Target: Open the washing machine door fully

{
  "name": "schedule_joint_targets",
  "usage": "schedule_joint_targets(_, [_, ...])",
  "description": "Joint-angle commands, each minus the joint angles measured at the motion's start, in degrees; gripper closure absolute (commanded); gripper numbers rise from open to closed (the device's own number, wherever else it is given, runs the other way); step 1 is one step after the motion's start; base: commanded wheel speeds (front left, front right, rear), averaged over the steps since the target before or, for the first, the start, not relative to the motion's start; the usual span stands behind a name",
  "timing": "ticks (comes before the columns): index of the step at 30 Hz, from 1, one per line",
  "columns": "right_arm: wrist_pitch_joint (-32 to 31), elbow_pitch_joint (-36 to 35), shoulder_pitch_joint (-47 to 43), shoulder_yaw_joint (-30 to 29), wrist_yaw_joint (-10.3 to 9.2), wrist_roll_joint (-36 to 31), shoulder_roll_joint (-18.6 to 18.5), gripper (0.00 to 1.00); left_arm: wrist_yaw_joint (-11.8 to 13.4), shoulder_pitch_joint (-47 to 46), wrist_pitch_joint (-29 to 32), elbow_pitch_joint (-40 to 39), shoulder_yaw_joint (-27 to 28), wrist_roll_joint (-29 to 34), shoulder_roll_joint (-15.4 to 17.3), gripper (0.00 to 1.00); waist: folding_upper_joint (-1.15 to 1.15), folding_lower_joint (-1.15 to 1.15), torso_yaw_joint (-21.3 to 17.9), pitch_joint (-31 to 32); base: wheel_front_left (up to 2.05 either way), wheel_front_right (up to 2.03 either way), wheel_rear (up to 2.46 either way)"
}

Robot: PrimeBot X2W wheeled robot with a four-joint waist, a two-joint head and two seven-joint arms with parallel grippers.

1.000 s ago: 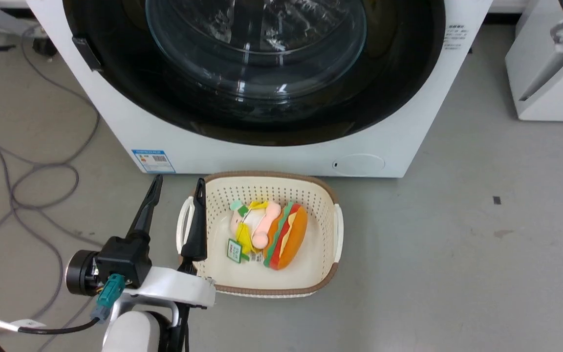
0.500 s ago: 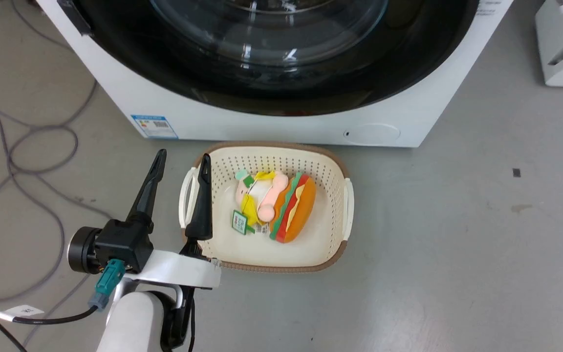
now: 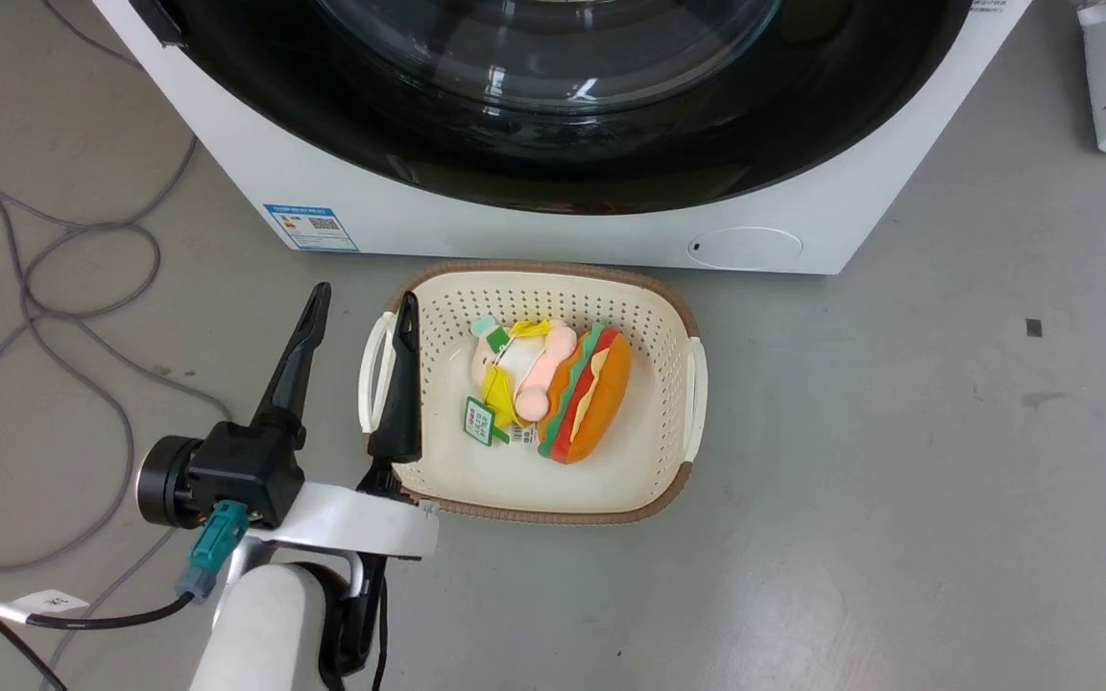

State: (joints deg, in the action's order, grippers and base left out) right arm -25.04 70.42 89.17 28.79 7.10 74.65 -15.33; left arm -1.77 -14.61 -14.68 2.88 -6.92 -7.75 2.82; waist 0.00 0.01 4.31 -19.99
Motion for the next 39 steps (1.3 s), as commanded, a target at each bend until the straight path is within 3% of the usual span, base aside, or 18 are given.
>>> schedule_joint_targets(1, [-0.4,-0.1,0.1,0.4,0.39,-0.2,1.3,1.0,-0.2,-0.9,-0.3,0.0,-0.1,-0.3,0.1,0.0,0.0,-0.01,0.0,0.0,0.0,0.0,0.0])
schedule_joint_targets(16, [-1.3,-0.5,-0.3,-1.0,0.39,1.6,2.7,1.0,0.0,-1.1,-0.3,0.8,-1.2,-0.7,0.1,0.0,0.0,-0.01,0.3,0.7,0.0,0.0,0.0])
schedule_joint_targets(39, [-18.2,-8.6,-13.7,-0.6,0.39,6.2,2.2,1.0,0.2,3.8,-0.3,3.0,-0.5,0.3,0.1,0.0,0.0,-0.01,-1.5,9.5,0.0,0.0,0.0])
